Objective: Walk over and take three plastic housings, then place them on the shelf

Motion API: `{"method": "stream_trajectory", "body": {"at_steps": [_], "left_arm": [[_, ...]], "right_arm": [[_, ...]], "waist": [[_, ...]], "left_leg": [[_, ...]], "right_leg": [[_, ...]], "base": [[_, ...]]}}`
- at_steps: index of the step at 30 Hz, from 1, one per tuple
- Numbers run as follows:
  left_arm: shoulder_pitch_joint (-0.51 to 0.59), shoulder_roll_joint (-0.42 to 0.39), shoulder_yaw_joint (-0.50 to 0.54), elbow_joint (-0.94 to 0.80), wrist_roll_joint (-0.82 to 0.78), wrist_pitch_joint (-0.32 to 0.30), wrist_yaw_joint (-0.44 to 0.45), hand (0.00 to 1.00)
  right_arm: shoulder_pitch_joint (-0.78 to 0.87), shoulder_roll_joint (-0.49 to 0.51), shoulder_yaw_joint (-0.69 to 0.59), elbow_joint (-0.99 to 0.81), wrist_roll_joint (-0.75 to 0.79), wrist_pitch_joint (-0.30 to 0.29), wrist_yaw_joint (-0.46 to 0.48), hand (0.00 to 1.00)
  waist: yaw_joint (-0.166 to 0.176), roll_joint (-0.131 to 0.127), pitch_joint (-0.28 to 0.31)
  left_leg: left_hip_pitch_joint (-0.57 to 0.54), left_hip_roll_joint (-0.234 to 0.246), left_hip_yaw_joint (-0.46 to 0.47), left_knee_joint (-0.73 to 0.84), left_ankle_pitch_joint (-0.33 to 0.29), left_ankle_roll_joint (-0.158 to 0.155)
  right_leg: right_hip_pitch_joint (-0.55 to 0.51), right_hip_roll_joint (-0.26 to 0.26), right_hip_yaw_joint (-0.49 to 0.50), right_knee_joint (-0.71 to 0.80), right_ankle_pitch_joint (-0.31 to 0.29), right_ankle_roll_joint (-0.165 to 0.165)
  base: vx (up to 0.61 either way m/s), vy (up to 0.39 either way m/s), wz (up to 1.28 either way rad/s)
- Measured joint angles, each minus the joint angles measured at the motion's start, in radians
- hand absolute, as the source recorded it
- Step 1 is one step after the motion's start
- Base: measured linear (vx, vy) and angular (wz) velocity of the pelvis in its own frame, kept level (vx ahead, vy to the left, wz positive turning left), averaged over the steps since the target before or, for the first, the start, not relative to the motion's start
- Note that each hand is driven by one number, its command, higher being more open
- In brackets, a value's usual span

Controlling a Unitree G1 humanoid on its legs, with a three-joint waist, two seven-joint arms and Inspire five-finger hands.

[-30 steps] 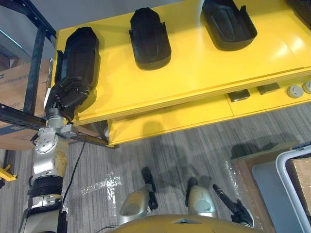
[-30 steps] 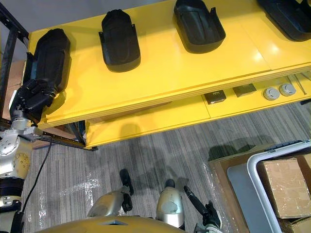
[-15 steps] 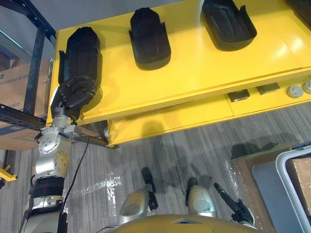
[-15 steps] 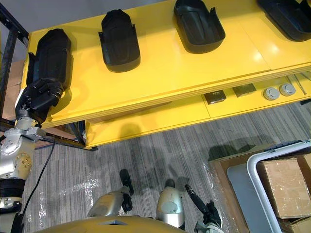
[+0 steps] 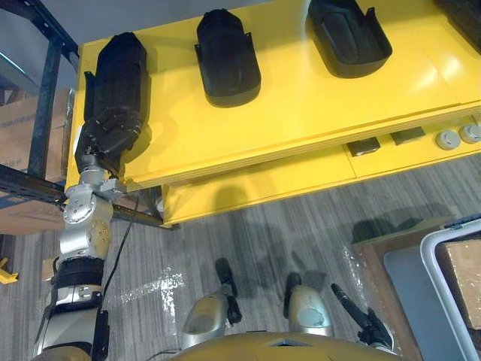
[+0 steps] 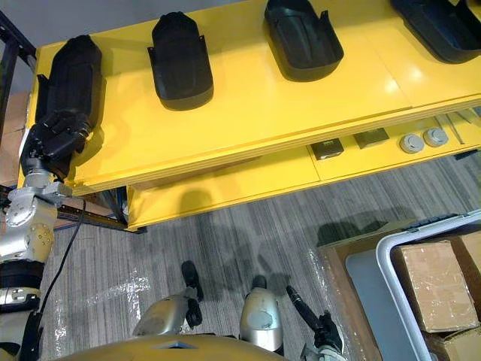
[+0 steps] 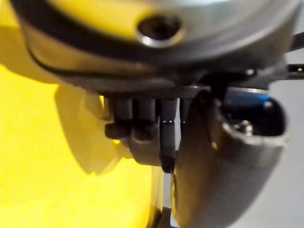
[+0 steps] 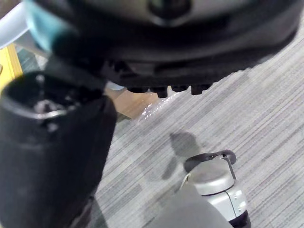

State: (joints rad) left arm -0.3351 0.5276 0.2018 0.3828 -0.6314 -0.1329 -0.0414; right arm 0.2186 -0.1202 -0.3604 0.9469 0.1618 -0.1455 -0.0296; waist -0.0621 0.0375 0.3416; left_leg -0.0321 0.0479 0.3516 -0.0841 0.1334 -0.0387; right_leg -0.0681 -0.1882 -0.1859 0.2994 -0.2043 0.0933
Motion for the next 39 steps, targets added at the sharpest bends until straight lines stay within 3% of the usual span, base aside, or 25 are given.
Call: {"method": "stream_trajectory", "body": {"at_steps": [9,15,22,25,27,30,31,33,35,39], "left_arm": [[-0.050,0.015,0.001,0.064,-0.035,-0.013,0.004,0.00],[-0.048,0.034,0.001,0.051,-0.035,-0.018,-0.040,0.00],[0.175,-0.013,0.000,-0.357,0.024,-0.034,-0.074,0.00],[0.290,-0.078,-0.003,-0.487,0.024,-0.043,-0.142,0.00],[0.379,-0.129,-0.054,-0.580,0.003,-0.043,-0.281,0.00],[0.456,-0.131,-0.191,-0.670,-0.044,-0.022,-0.483,0.00],[0.463,-0.130,-0.255,-0.685,-0.044,0.003,-0.569,1.00],[0.462,-0.128,-0.372,-0.684,-0.040,0.073,-0.671,1.00],[0.446,-0.121,-0.463,-0.643,-0.012,0.120,-0.701,1.00],[0.403,-0.129,-0.594,-0.429,0.105,0.202,-0.605,1.00]], "right_arm": [[-0.006,0.000,0.008,0.000,0.002,0.001,0.002,1.00],[-0.011,0.005,0.008,0.001,0.002,0.000,0.002,1.00],[-0.011,0.028,-0.008,0.001,0.003,-0.001,0.001,1.00],[-0.006,0.038,-0.023,0.001,0.003,-0.003,-0.004,1.00],[0.008,0.038,-0.024,0.011,0.003,-0.003,-0.013,1.00],[0.006,0.044,-0.023,0.023,0.003,0.000,-0.024,1.00],[0.002,0.045,-0.022,0.022,0.003,0.000,-0.025,1.00],[-0.004,0.042,-0.018,0.022,0.004,-0.002,-0.028,1.00],[-0.022,0.034,0.004,0.023,0.005,-0.001,-0.036,1.00],[-0.045,0.015,0.057,0.045,0.008,0.003,-0.049,1.00]], "waist": [[-0.003,-0.009,0.005],[-0.003,-0.017,0.010],[0.007,-0.013,0.007],[0.013,0.002,-0.012],[0.030,0.027,-0.048],[0.039,0.041,-0.081],[0.042,0.045,-0.096],[0.035,0.054,-0.138],[0.026,0.061,-0.146],[0.020,0.067,-0.176]], "left_leg": [[0.003,0.003,0.005,0.000,-0.001,-0.001],[0.004,0.002,0.004,0.000,-0.002,-0.001],[0.031,-0.001,-0.002,0.000,-0.013,-0.008],[0.044,-0.002,-0.002,-0.001,-0.026,-0.008],[0.045,-0.004,-0.001,-0.001,-0.032,-0.004],[0.064,-0.002,-0.003,-0.001,-0.035,-0.006],[0.075,-0.001,0.000,-0.001,-0.038,-0.008],[0.078,0.004,0.005,-0.002,-0.040,-0.011],[0.092,0.009,0.012,-0.005,-0.040,-0.011],[0.094,0.024,0.028,-0.006,-0.041,-0.011]], "right_leg": [[-0.002,0.002,0.007,0.004,0.000,0.000],[0.001,0.002,0.006,0.000,0.000,0.000],[0.048,0.002,-0.006,-0.036,0.004,0.005],[0.078,0.003,-0.012,-0.067,0.008,0.009],[0.098,0.005,-0.020,-0.103,0.021,0.017],[0.144,0.012,-0.030,-0.149,0.041,0.020],[0.160,0.013,-0.029,-0.162,0.046,0.020],[0.164,0.019,-0.028,-0.182,0.058,0.019],[0.179,0.023,-0.026,-0.199,0.066,0.017],[0.183,0.038,-0.026,-0.232,0.080,0.010]], "base": [[0.00,0.000,0.00],[0.00,0.000,0.00],[0.02,-0.004,0.02],[0.06,0.006,0.02],[0.08,0.016,0.07],[0.09,0.012,0.08],[0.04,0.003,-0.07],[0.03,0.000,-0.13],[-0.02,-0.003,-0.20],[-0.05,-0.005,-0.14]]}}
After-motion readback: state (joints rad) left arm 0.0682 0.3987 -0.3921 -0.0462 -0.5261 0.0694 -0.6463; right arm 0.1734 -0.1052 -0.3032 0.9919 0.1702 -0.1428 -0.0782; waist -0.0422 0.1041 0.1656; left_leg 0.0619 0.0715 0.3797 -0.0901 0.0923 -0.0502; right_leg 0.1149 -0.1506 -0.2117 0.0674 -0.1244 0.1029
